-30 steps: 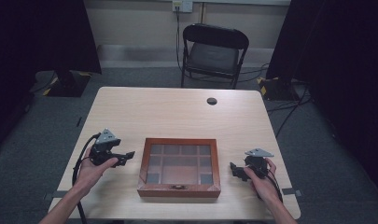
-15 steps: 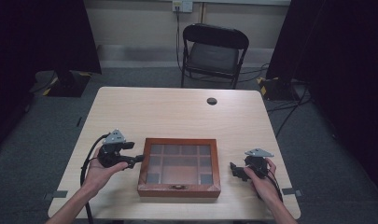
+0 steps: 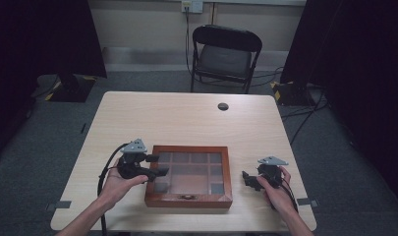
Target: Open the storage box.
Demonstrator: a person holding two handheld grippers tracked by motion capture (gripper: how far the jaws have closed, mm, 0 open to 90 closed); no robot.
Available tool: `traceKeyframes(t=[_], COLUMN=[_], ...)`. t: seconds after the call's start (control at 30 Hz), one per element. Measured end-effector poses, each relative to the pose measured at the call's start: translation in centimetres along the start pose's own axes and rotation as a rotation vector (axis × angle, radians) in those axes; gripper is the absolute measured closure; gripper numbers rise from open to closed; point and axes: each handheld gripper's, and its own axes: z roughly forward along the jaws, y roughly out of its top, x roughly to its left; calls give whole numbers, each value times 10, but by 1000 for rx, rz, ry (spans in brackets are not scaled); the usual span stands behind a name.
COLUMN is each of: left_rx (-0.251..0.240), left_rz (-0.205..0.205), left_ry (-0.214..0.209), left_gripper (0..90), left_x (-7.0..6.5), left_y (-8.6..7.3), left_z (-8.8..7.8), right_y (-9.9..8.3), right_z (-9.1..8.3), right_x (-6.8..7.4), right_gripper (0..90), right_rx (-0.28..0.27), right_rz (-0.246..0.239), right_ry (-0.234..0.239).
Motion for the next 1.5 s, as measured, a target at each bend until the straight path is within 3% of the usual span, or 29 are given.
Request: traceKeyframes(t=[0.1,0.3,0.47,0.53,0.6,0.73,0.8,0.9,0.93,1.03,1.17,1.5], left_rx=[-3,19,28,27,33,58,54,54,55,66,101,127], left_rz=[-11,50,65,55,48,90,81,83,84,109,119,154], left_ry=[-12,-95,-115,-148,-165,-187,-185,-194,-210,-233,-266,-280], left_gripper=[346,366,370,372,372,393,404,449,502,547,596,666], left_x=[-5,-19,-26,-29,-32,-41,-43,-44,-45,-50,-54,-65], left_y=[3,18,26,27,26,21,19,17,16,12,7,-1], left_z=[2,14,23,27,31,36,38,38,39,41,46,53], right_y=[0,0,0,0,0,0,0,0,0,0,0,0], right_z=[0,0,0,0,0,0,0,0,0,0,0,0], right_x=[0,0,0,0,0,-1,-1,-1,-1,-1,-1,-1], right_gripper=[116,116,116,116,116,116,116,116,116,116,116,116], right_rx=[0,0,-1,-1,0,-1,-1,-1,-1,-1,0,-1], right_rz=[0,-1,-2,-2,-2,-5,-4,-4,-4,-4,-4,-7], right_ry=[0,1,1,2,2,4,4,4,4,4,5,7])
